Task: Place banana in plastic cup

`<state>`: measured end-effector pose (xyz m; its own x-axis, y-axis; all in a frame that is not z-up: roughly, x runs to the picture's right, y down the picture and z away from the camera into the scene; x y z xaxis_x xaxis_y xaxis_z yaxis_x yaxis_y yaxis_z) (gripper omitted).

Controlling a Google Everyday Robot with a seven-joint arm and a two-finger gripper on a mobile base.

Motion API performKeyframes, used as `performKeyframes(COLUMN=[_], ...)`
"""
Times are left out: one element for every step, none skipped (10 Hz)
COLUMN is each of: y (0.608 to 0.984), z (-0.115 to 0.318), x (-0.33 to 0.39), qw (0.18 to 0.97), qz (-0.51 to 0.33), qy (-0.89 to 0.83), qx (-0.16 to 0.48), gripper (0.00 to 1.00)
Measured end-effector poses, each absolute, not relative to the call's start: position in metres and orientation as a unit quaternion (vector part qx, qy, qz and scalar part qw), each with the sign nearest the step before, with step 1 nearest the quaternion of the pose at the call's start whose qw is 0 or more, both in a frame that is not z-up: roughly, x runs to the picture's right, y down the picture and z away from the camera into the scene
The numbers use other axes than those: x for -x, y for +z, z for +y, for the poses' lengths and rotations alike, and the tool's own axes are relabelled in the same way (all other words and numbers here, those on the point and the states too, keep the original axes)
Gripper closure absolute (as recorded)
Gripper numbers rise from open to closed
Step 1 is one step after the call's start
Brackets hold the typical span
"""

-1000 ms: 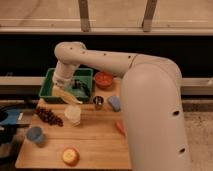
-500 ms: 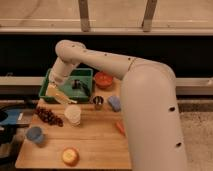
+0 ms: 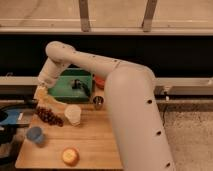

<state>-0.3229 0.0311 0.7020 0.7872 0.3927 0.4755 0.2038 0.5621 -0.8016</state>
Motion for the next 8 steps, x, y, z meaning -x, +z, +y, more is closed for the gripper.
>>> performKeyframes(y=[0.701, 0.702, 0.702, 0.701, 0.701, 0.701, 0.704, 0.706], z=[0.032, 0.031, 0.032, 0.032, 0.032, 0.032, 0.036, 0.044], x=[0.324, 0.322, 0.323, 0.324, 0.324, 0.324, 0.326, 0.334], qw=[0.823, 0.823, 0.823, 0.823, 0.823, 0.822, 0.815, 0.806], qz=[-0.32, -0.32, -0.32, -0.32, -0.32, -0.32, -0.328, -0.343], qy=[0.059, 0.061, 0.061, 0.059, 0.059, 0.06, 0.059, 0.054], qx=[0.466, 0.465, 0.466, 0.466, 0.466, 0.467, 0.473, 0.479], gripper=[1.0, 1.0, 1.0, 1.0, 1.0, 1.0, 1.0, 1.0])
